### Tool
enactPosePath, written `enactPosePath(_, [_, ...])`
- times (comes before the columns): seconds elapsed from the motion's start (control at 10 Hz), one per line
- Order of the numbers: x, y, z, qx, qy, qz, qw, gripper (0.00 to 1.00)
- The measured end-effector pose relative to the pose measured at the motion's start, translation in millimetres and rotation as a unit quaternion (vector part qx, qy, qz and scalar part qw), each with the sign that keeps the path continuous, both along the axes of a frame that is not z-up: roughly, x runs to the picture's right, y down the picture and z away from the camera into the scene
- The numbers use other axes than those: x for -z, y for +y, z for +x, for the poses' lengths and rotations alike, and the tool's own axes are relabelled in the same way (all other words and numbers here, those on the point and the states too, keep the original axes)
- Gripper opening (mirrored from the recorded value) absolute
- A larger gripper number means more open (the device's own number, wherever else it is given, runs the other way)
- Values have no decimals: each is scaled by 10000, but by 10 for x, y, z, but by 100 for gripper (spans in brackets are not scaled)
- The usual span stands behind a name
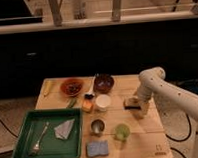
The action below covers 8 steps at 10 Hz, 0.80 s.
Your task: Place eraser in metal cup
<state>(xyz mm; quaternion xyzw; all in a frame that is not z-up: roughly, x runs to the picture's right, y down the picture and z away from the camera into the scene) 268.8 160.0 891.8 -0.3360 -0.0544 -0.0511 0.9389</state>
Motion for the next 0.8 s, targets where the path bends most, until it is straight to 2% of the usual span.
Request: enactPosePath(0.8, [-21, -16, 37, -11, 48, 10, 10000, 80])
